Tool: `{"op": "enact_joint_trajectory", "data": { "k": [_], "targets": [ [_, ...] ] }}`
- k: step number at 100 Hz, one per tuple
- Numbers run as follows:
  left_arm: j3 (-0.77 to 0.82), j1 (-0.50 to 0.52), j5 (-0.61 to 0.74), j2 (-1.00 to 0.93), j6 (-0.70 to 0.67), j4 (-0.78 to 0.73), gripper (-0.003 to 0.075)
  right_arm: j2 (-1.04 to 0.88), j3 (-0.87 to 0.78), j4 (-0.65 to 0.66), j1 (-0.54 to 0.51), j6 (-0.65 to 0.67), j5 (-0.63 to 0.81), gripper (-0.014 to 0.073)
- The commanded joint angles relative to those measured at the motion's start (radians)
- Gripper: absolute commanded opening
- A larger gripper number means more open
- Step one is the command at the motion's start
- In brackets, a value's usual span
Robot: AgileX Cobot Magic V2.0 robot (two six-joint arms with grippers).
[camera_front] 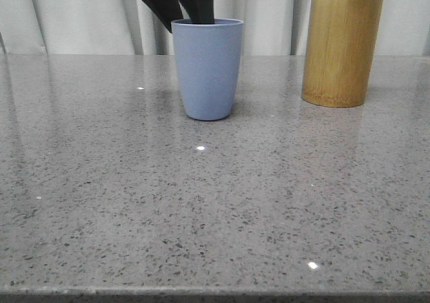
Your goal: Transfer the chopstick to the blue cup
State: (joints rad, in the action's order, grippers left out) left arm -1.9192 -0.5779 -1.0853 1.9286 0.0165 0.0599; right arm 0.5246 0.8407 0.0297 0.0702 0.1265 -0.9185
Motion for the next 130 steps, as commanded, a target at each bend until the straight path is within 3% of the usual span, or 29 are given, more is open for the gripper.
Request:
{"op": "enact_joint_trajectory", "data": {
  "k": [1, 17, 55, 85, 101, 130],
  "targets": [
    [-0.054, -0.006, -0.010, -0.059, -0.005, 0.002, 0.0393, 0.012, 0.030, 0.008, -0.002, 0.000, 0.064, 0.0594],
    [-0.088, -0.004, -0.068, -0.074, -0.017, 0.000, 0.0393, 0.012, 0.030, 0.008, -0.002, 0.000, 0.067, 0.0594],
    [-0.005, -0.002, 0.014, -0.301, -0.036, -0.019, 0.0392, 0.012, 0.030, 0.008, -0.002, 0.000, 0.072, 0.0594],
    [0.379, -0.002, 0.140, -0.647, -0.182, -0.233, 0.0392, 0.012, 0.030, 0.008, -0.002, 0.000, 0.065, 0.0594],
    [0.620, -0.002, 0.217, -0.881, -0.286, -0.262, 0.0392, 0.012, 0.030, 0.008, -0.002, 0.000, 0.065, 0.0594],
    [0.956, -0.002, 0.234, -1.259, -0.470, -0.463, 0.0392, 0.012, 0.030, 0.008, -0.002, 0.000, 0.065, 0.0594]
  ]
}}
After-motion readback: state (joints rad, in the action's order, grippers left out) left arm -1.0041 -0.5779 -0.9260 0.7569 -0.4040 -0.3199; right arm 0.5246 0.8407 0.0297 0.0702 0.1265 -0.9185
